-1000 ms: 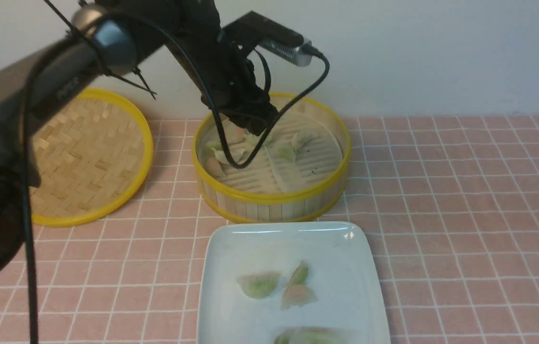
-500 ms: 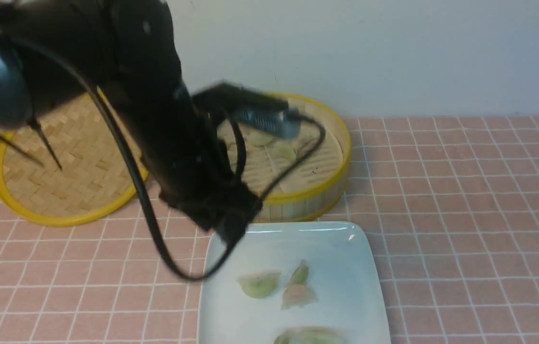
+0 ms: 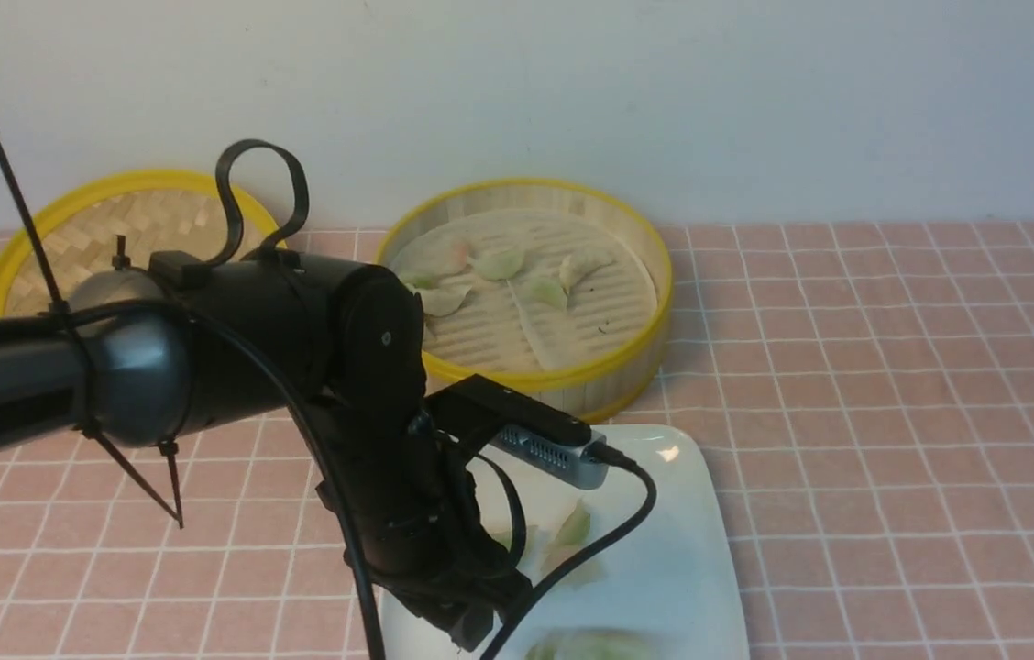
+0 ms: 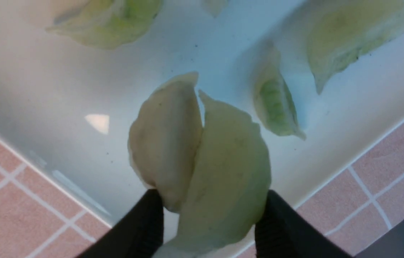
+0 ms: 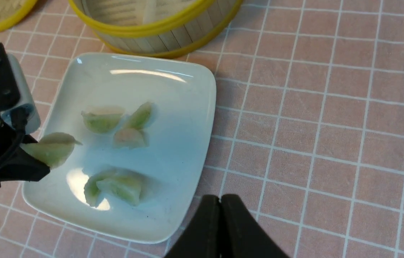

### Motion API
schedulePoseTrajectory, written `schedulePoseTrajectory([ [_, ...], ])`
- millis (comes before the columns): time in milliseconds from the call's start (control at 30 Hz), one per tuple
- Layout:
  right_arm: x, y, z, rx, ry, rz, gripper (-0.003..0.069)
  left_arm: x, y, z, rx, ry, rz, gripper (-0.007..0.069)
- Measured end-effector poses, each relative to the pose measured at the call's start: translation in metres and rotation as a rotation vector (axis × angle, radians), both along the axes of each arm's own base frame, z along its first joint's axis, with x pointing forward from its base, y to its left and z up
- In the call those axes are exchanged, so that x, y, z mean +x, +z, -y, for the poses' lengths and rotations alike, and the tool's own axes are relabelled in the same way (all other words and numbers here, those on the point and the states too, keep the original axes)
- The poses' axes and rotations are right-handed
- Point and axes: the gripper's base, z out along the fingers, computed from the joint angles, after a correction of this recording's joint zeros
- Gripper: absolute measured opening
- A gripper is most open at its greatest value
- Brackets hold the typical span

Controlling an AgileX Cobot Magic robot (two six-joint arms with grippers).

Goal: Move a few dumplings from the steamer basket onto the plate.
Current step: Use the left arm to put the dumpling into the plate, then use the right arm to grab a dumpling from inside the steamer

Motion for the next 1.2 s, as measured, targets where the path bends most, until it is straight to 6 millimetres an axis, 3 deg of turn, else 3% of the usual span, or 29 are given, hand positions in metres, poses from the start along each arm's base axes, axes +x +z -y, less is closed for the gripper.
schedulePoseTrajectory([
  [133, 0.034, 0.005, -0.007, 0.014, 0.045, -0.027, -0.0013, 0.006, 0.01, 0.004, -0.017, -0.004, 0.027, 0.0474],
  [267, 0.08, 0.007, -0.018, 0.025, 0.117, -0.048, -0.0013, 0.014, 0.036, 0.009, -0.036, -0.008, 0.064, 0.0457],
  [400, 0.132, 0.006, -0.039, 0.0, 0.191, -0.035, -0.0013, 0.013, 0.087, 0.003, -0.065, 0.03, 0.185, 0.0239],
  [433, 0.152, 0.002, -0.047, -0.012, 0.207, -0.033, -0.0013, 0.008, 0.105, -0.004, -0.071, 0.048, 0.239, 0.0129],
  [467, 0.164, 0.003, -0.053, -0.02, 0.219, -0.017, -0.0013, 0.002, 0.12, -0.011, -0.074, 0.067, 0.286, 0.0074],
  [533, 0.181, -0.001, -0.061, -0.032, 0.235, -0.013, -0.001, -0.006, 0.137, -0.02, -0.077, 0.094, 0.339, 0.0039],
  [567, 0.203, -0.009, -0.072, -0.044, 0.251, -0.012, -0.0009, -0.02, 0.161, -0.035, -0.081, 0.139, 0.409, 0.0009],
  [700, 0.249, -0.036, -0.098, -0.061, 0.288, -0.024, 0.001, -0.048, 0.195, -0.063, -0.088, 0.227, 0.493, -0.0006],
  [767, 0.274, -0.062, -0.116, -0.079, 0.321, -0.045, 0.0038, -0.065, 0.209, -0.077, -0.09, 0.261, 0.527, -0.0006],
  [1000, 0.315, -0.127, -0.167, -0.149, 0.414, -0.052, 0.02, -0.097, 0.234, -0.103, -0.137, 0.313, 0.606, -0.0006],
  [1200, 0.331, -0.176, -0.198, -0.176, 0.454, -0.034, 0.0341, -0.102, 0.238, -0.109, -0.13, 0.33, 0.634, -0.0006],
])
